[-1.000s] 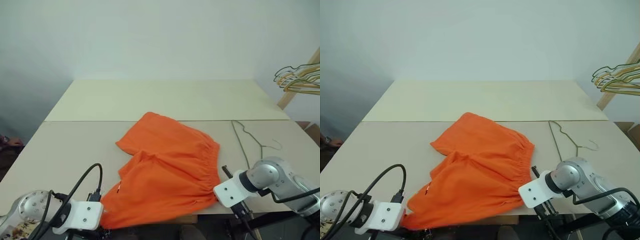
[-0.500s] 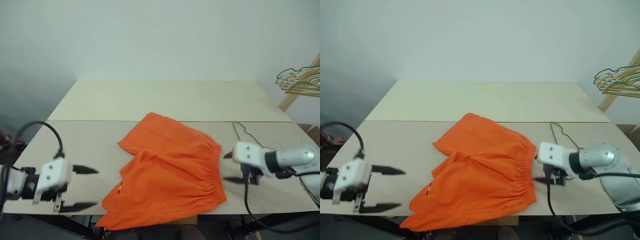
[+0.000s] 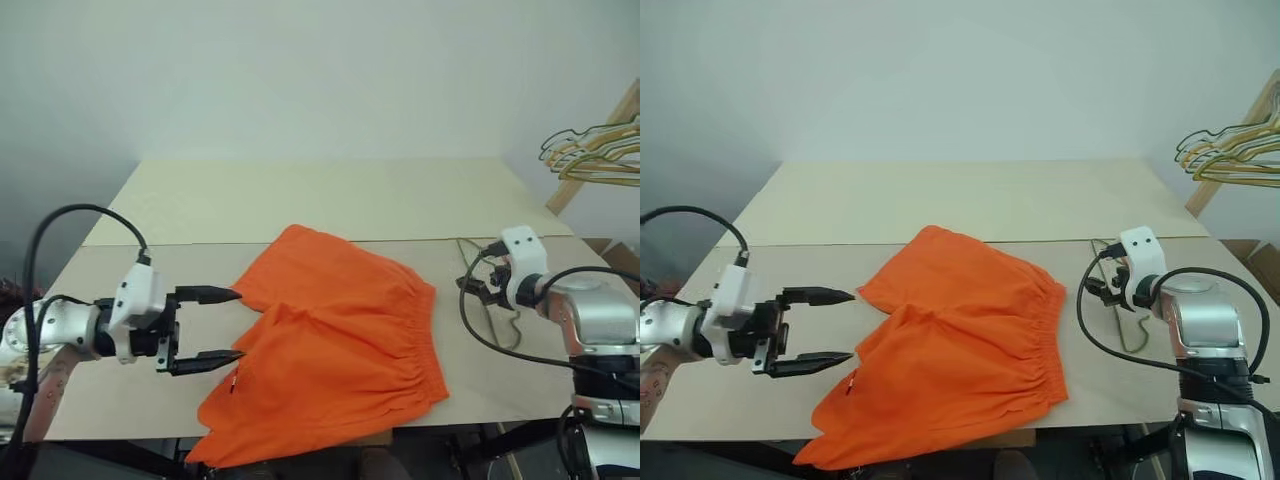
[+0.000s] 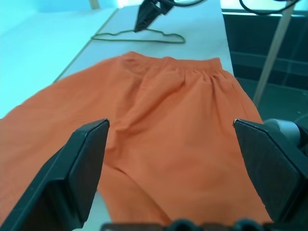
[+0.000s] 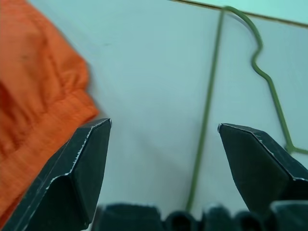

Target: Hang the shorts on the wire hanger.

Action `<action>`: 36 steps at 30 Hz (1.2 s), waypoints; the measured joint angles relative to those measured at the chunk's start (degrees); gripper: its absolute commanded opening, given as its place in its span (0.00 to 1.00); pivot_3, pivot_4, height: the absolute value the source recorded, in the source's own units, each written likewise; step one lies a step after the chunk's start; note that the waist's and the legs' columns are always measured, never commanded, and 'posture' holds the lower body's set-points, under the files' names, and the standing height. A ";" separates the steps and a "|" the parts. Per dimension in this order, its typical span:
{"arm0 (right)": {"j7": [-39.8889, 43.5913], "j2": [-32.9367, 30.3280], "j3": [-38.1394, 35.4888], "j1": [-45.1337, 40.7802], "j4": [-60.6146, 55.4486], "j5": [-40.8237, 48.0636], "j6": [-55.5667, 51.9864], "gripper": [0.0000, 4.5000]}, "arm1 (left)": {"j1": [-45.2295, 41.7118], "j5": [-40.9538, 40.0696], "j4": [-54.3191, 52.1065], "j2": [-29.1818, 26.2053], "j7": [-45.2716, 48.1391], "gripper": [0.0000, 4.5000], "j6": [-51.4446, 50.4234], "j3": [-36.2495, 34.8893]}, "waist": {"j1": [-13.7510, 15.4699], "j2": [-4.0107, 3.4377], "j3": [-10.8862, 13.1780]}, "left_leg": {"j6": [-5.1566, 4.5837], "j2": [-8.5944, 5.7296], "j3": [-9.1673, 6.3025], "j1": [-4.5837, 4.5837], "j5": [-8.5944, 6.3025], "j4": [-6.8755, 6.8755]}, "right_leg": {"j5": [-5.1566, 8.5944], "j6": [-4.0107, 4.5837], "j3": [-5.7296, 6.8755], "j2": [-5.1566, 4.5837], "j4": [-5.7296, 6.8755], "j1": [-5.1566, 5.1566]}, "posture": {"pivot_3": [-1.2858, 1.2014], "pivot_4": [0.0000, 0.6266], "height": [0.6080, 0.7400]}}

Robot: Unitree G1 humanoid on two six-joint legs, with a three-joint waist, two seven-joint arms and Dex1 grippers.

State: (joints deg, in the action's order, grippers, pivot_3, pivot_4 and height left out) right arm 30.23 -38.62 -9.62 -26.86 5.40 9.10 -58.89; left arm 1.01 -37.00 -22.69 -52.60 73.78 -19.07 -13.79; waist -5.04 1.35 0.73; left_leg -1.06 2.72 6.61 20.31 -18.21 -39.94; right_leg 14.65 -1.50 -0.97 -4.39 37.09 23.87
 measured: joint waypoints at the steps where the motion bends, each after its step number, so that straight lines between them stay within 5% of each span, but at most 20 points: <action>1: -0.32 0.00 -0.18 -0.80 2.20 0.13 0.66 0.92 | -0.04 0.02 -0.14 0.10 -0.02 1.00 0.03 0.42 | -0.35 -0.01 0.01 | 0.00 0.00 -0.06 0.00 0.00 0.00 | 0.00 0.00 0.00 0.00 0.00 0.00 | 0.48 0.00 1.00; 17: 6.03 -1.05 6.91 -5.83 23.86 -0.98 11.58 0.92 | -0.35 -0.47 -4.66 1.67 -1.36 1.00 -0.04 3.02 | -1.95 -0.06 0.00 | -0.03 0.01 -0.28 -0.13 -0.01 0.02 | -0.02 -0.06 -0.07 0.00 -0.05 -0.23 | 0.49 0.00 1.00; 28: 12.55 -1.92 11.64 -8.37 26.67 -2.18 9.92 0.92 | -1.55 -0.89 -5.58 2.36 -1.86 1.00 -0.12 4.19 | -1.96 -0.08 -0.02 | -0.06 0.06 -0.33 -0.56 -0.03 0.05 | -0.02 -0.06 0.01 0.02 -0.17 -0.74 | 0.49 0.00 1.00; 31: 12.44 -1.93 11.87 -8.87 26.73 -2.60 8.15 0.80 | -1.55 -0.85 -5.57 2.39 -1.88 1.00 -0.10 4.34 | -1.93 -0.07 -0.03 | -0.06 0.06 -0.34 -0.62 -0.03 0.08 | -0.02 -0.07 0.01 0.02 -0.20 -0.78 | 0.49 0.00 1.00; 36: 10.95 -1.82 12.81 -8.97 26.71 -4.69 8.24 0.41 | -1.55 -0.16 -5.58 2.80 -2.35 1.00 0.08 4.82 | -1.88 0.01 -0.08 | -0.06 0.06 -0.35 -0.62 -0.03 0.08 | -0.02 -0.07 0.03 0.02 -0.22 -0.81 | 0.49 0.00 1.00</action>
State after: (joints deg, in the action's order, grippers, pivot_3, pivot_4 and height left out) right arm 41.18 -40.44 3.19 -35.83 32.11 4.41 -50.66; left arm -0.54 -37.16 -28.27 -49.80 71.43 -18.99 -8.97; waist -6.91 1.37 0.64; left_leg -1.11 2.78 6.26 19.69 -18.25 -39.86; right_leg 14.63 -1.57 -0.94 -4.38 36.87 23.06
